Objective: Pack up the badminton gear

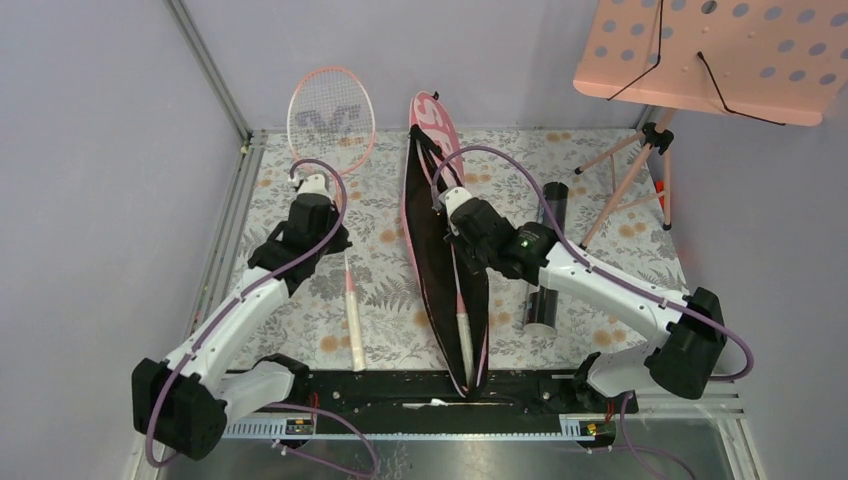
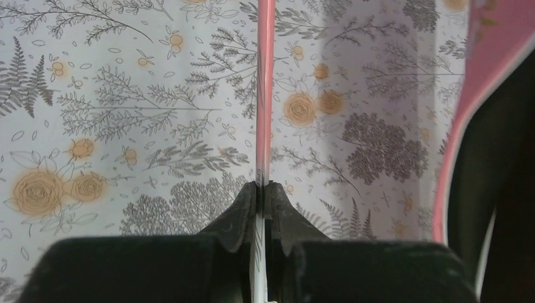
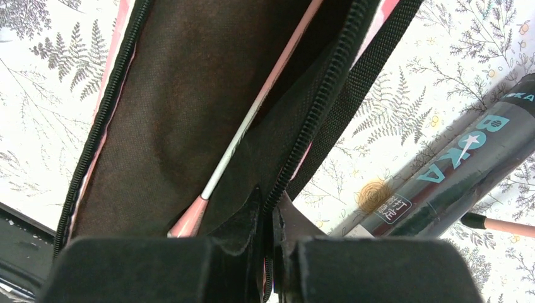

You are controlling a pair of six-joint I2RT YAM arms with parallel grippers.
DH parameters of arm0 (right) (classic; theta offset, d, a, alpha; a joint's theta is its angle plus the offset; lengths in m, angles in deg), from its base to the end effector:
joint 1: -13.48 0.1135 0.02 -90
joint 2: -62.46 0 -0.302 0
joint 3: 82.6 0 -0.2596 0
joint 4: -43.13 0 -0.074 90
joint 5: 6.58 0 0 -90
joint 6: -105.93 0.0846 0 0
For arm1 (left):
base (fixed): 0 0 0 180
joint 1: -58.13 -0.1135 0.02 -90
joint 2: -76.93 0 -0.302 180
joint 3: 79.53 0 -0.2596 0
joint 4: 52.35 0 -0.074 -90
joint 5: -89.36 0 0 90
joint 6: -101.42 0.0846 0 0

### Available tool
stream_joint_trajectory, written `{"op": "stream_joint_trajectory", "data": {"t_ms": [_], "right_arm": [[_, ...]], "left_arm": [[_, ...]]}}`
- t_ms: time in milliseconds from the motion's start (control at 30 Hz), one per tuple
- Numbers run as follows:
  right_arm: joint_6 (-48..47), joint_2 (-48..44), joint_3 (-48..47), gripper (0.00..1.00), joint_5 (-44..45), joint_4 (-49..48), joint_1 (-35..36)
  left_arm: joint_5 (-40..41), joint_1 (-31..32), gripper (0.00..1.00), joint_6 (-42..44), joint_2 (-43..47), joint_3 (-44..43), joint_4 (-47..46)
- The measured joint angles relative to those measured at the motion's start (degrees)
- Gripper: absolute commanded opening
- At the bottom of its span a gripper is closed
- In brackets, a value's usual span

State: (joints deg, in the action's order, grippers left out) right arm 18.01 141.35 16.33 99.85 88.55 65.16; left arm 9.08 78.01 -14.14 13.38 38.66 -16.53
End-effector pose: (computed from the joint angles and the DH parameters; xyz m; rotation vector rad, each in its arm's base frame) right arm 0.2260 0.2474 0.3134 -0.8301 2.1369 0.1526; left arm 0.2585 -0.0783 0.2801 -0.2033 2.2174 -0.2487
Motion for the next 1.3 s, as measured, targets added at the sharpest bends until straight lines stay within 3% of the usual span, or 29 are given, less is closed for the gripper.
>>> {"op": "stream_joint_trajectory", "data": {"t_ms": [267, 667, 933, 1300], "right_arm": [[3.3, 7.4, -9.1, 0.06, -0.8, 4.8, -3.8], [7.3, 27.3, -29.9, 0.02, -0.5, 10.8, -8.0], [8.6, 28.2, -30.7, 0.03, -3.3, 11.4, -8.2], [11.9, 30.2, -37.7, 0.02, -6.4, 12.9, -9.8]], "left_arm": [[9.2, 13.3, 0.00, -6.3, 5.6, 0.0, 11.7], [15.7, 23.6, 0.00, -12.0, 6.3, 0.1, 22.6], [16.5, 25.2, 0.00, -13.5, 3.2, -0.2, 24.7], [16.4, 33.2, 0.00, -18.1, -1.8, -0.3, 24.6]]}}
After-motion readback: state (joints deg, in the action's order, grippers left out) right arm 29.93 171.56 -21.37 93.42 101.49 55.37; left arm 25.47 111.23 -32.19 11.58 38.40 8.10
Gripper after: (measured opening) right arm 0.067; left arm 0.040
